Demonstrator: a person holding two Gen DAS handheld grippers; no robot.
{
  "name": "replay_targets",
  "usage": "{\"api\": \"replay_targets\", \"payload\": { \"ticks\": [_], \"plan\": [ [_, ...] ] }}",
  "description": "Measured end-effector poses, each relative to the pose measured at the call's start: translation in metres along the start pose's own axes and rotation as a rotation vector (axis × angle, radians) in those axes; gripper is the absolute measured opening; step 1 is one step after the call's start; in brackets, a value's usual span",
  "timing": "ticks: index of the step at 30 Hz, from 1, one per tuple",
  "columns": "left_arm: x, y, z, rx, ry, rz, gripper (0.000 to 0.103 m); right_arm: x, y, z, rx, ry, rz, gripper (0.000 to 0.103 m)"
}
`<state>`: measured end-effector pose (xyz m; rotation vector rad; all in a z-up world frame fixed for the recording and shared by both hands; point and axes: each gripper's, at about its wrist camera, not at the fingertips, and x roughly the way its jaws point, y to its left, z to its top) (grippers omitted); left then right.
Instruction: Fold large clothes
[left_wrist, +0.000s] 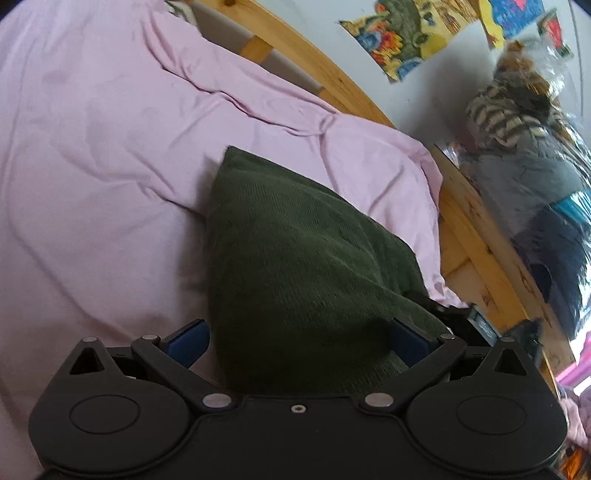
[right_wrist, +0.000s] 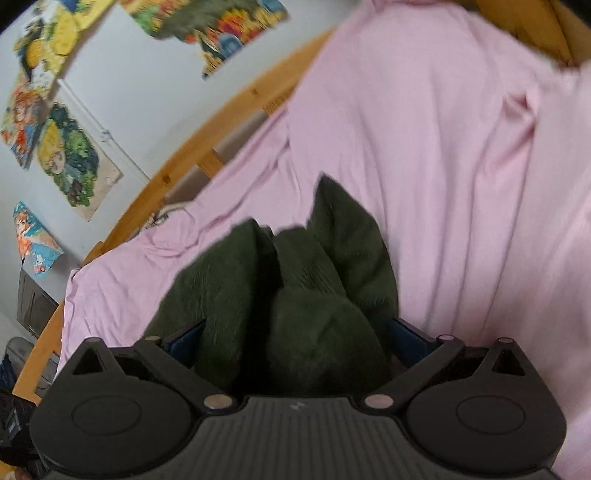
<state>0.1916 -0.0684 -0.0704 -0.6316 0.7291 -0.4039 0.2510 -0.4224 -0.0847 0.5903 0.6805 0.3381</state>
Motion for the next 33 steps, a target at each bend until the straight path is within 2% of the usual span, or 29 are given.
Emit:
{"api": "replay_targets", "payload": {
  "ticks": [2,5,11,17,25,33],
  "plan": [
    [0.004,-0.006,-0.002,0.038,0.026,-0.014,0.102,0.003,-0.003,-0.002,0.030,0.011,0.007,0.103],
    [0.004,-0.015,-0.005,0.095,0.023,0.006,0.102,0.008,-0.011,-0.004,0.106,0.027,0.030,0.103],
    [0.006,-0.008,-0.003,0.072,0.044,-0.012,0.103,0.013,-0.010,-0.006,0.125,0.028,0.032,0.103],
    [0.009,-0.005,-0.003,0.061,0.057,-0.017,0.103,0.013,-0.017,-0.006,0.194,0.029,0.101,0.103],
    [0.012,-0.004,-0.002,0.062,0.071,-0.012,0.103,0.020,0.000,-0.016,0.039,0.039,0.038,0.103],
    [0.016,0.002,-0.002,0.039,0.091,-0.018,0.103,0.019,0.001,-0.020,0.017,0.029,0.033,0.103]
  ]
}}
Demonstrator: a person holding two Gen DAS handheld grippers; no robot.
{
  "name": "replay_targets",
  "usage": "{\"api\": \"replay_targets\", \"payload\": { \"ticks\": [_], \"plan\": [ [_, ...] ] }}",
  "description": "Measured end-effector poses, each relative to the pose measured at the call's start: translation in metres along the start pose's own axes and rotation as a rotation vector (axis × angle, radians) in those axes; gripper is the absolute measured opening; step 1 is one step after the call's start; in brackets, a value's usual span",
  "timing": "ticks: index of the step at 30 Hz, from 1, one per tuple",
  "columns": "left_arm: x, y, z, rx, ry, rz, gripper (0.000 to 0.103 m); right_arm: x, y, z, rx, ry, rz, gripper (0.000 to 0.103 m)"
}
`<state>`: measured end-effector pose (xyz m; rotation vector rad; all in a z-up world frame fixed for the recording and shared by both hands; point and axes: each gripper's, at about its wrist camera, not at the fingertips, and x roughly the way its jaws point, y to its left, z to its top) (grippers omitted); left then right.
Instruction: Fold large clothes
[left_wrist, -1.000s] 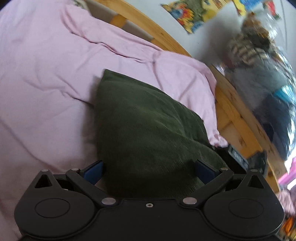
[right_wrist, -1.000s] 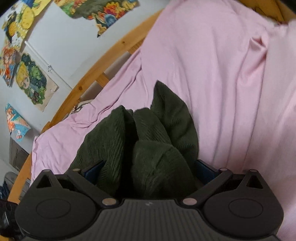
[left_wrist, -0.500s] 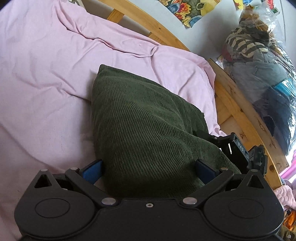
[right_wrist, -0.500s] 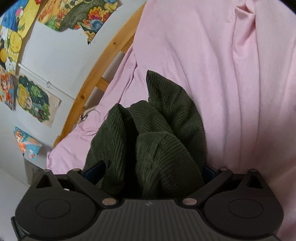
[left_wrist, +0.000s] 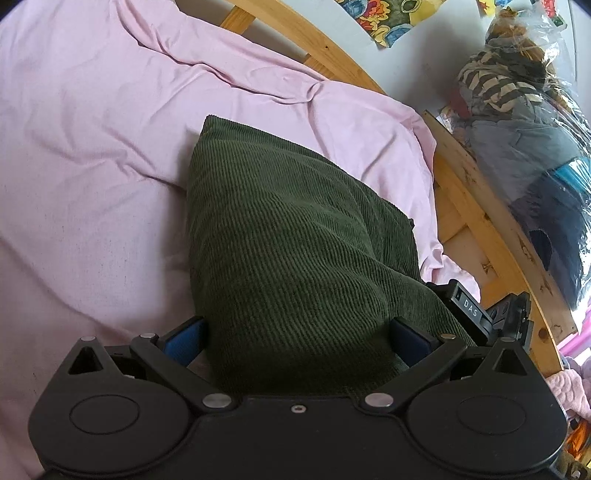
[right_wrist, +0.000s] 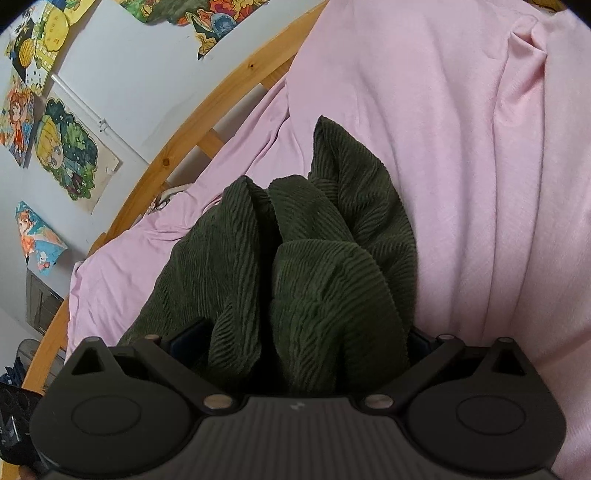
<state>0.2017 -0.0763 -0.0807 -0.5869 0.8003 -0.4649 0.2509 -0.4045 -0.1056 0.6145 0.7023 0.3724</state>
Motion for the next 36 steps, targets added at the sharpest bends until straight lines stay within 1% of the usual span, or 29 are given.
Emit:
{"api": "replay_targets", "payload": {
  "ticks": [7,9,11,12,13,14,15,16,17,20,22,24,27,30,33,35,36],
  "plan": [
    [0.004,0.005,0.001,-0.016,0.018,-0.022,0.103,0.002,0.010,-0.002,-0.014,0.001,-0.025,0.103],
    [0.004,0.006,0.003,-0.018,0.026,-0.027,0.102,-0.001,0.015,-0.003,-0.034,-0.010,-0.021,0.097],
    [0.004,0.004,0.003,-0.009,0.026,-0.025,0.102,-0.006,0.019,-0.005,-0.049,-0.025,-0.026,0.083],
    [0.003,0.002,0.002,0.001,0.022,-0.023,0.101,-0.010,0.022,-0.006,-0.055,-0.033,-0.025,0.079],
    [0.002,0.000,0.002,0.012,0.017,-0.021,0.100,-0.014,0.025,-0.007,-0.063,-0.040,-0.022,0.072],
    [0.000,-0.002,0.002,0.025,0.011,-0.020,0.098,-0.017,0.027,-0.007,-0.071,-0.049,-0.017,0.064],
    [-0.002,-0.004,0.002,0.040,0.007,-0.019,0.096,-0.021,0.032,-0.008,-0.085,-0.062,-0.015,0.060],
    [-0.005,-0.007,0.002,0.056,-0.003,-0.017,0.095,-0.025,0.037,-0.009,-0.102,-0.075,-0.013,0.054],
    [-0.008,-0.010,0.003,0.066,-0.010,-0.016,0.092,-0.028,0.042,-0.009,-0.117,-0.087,-0.013,0.049],
    [-0.015,-0.010,0.004,0.042,-0.024,-0.030,0.091,-0.039,0.057,-0.010,-0.109,-0.137,0.019,0.043],
    [-0.022,-0.008,0.006,0.016,-0.034,-0.048,0.091,-0.043,0.072,-0.009,-0.122,-0.164,0.034,0.043],
    [-0.032,-0.010,0.009,0.014,-0.063,-0.046,0.091,-0.044,0.087,-0.008,-0.138,-0.194,0.063,0.043],
    [-0.053,-0.013,0.016,0.049,-0.137,-0.024,0.091,-0.036,0.102,0.000,-0.106,-0.236,0.127,0.042],
    [-0.074,-0.010,0.031,0.056,-0.227,0.020,0.091,-0.012,0.120,0.009,-0.094,-0.258,0.185,0.042],
    [-0.082,0.004,0.047,0.049,-0.281,0.091,0.091,0.028,0.136,0.016,-0.102,-0.225,0.197,0.043],
    [-0.080,0.016,0.055,0.045,-0.295,0.142,0.091,0.054,0.138,0.015,-0.104,-0.182,0.182,0.043],
    [-0.077,0.025,0.058,0.033,-0.292,0.170,0.091,0.069,0.136,0.014,-0.106,-0.145,0.155,0.043]
  ]
}}
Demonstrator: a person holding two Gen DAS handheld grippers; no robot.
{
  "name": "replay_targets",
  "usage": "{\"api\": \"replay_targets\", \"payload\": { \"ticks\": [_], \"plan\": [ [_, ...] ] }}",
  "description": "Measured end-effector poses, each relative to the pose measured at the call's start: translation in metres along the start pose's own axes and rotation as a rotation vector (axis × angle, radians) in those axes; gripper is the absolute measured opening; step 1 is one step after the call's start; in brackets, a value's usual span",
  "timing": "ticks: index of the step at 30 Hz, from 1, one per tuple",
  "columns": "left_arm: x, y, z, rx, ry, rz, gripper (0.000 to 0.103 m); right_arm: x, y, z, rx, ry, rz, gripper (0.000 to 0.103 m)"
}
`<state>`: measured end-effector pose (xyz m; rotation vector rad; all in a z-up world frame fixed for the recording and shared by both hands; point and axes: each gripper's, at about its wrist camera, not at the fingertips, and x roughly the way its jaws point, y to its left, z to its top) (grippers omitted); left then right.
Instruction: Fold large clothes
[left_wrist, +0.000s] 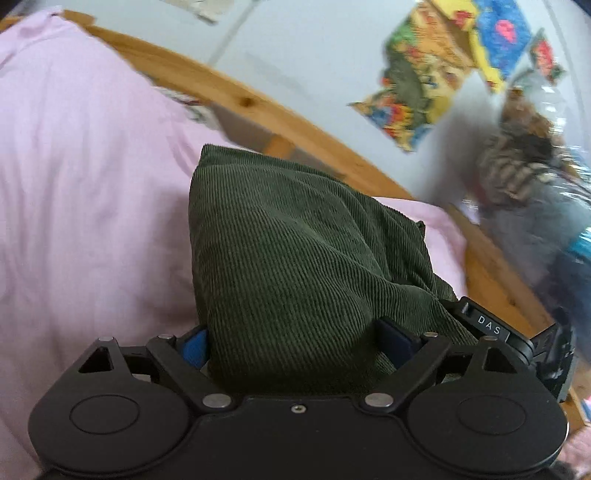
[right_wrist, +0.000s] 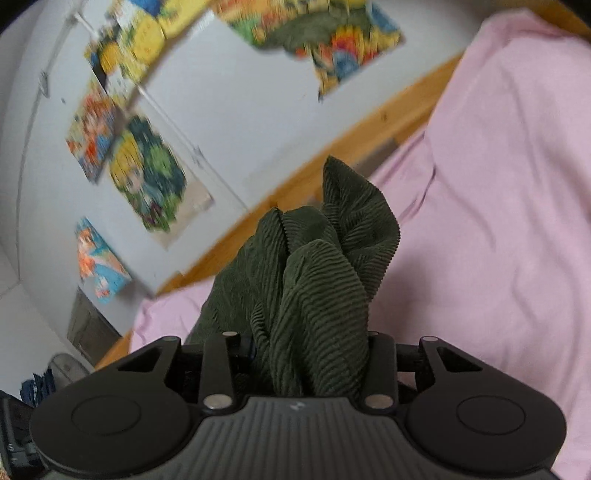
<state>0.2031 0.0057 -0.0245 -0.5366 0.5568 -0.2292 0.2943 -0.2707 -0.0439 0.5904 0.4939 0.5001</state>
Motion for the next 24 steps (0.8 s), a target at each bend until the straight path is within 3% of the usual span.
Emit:
{"api": "replay_targets", "payload": {
  "ticks": [3,5,9,12,14,19,24],
  "plan": [
    [0.022,0.018,-0.005,-0.019,0.066,0.070,0.091,0.022,-0.016,-0.012,-0.017,0.095,-0.109,0.051],
    [0.031,0.018,-0.013,0.036,0.075,0.102,0.092,0.017,-0.028,-0.016,0.002,0.082,-0.116,0.062],
    [0.028,0.003,-0.015,0.138,0.057,0.114,0.094,0.003,-0.039,-0.011,0.029,0.076,-0.130,0.065],
    [0.027,0.009,-0.011,0.104,0.069,0.117,0.096,-0.004,-0.028,-0.009,-0.019,0.077,-0.139,0.075],
    [0.027,0.005,-0.009,0.078,0.074,0.124,0.097,-0.014,-0.016,-0.008,-0.063,0.056,-0.144,0.091],
    [0.018,-0.011,-0.009,0.131,0.057,0.170,0.101,-0.041,0.017,-0.006,-0.167,0.028,-0.167,0.097],
    [-0.017,-0.040,-0.010,0.283,-0.034,0.224,0.102,-0.090,0.044,-0.013,-0.255,-0.043,-0.171,0.102]
  ]
}}
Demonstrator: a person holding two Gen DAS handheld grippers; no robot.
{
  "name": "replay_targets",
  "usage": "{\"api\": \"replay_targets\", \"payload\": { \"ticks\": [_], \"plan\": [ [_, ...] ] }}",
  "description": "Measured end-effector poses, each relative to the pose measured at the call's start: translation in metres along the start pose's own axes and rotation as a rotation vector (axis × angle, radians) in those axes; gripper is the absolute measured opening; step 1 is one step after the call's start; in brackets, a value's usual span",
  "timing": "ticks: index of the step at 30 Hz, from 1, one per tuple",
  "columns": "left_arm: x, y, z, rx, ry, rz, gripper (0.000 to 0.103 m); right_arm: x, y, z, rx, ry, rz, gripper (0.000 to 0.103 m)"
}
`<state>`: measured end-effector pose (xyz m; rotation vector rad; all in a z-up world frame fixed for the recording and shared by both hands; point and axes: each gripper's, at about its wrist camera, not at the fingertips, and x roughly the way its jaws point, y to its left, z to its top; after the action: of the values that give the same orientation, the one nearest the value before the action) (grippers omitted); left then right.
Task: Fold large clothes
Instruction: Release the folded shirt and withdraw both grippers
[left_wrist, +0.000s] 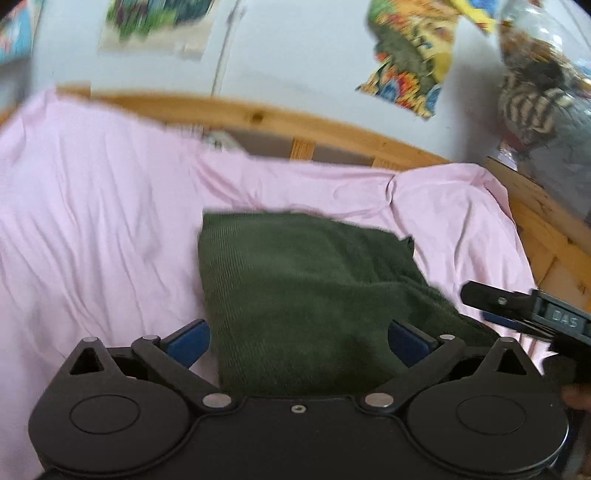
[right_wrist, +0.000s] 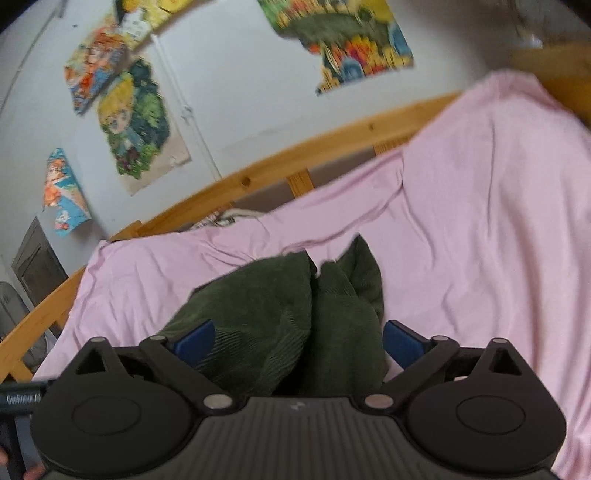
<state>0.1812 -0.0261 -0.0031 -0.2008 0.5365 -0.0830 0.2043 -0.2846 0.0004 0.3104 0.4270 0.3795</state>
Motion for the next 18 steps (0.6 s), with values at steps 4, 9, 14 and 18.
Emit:
{"api": "replay_targets", "payload": {
  "ticks": [4,9,14,18],
  "plan": [
    [-0.040,-0.016,0.006,0.054,-0.080,0.043,0.102,-0.042,0.017,0.002,-0.050,-0.084,-0.002,0.103],
    [-0.095,-0.022,0.005,0.019,-0.154,0.065,0.102,-0.095,0.040,0.001,-0.096,-0.187,0.011,0.103],
    [-0.144,-0.022,-0.006,0.000,-0.191,0.103,0.102,-0.143,0.057,-0.013,-0.119,-0.261,0.026,0.103],
    [-0.177,-0.023,-0.026,0.007,-0.194,0.129,0.102,-0.173,0.066,-0.032,-0.125,-0.292,0.008,0.103]
  ]
}}
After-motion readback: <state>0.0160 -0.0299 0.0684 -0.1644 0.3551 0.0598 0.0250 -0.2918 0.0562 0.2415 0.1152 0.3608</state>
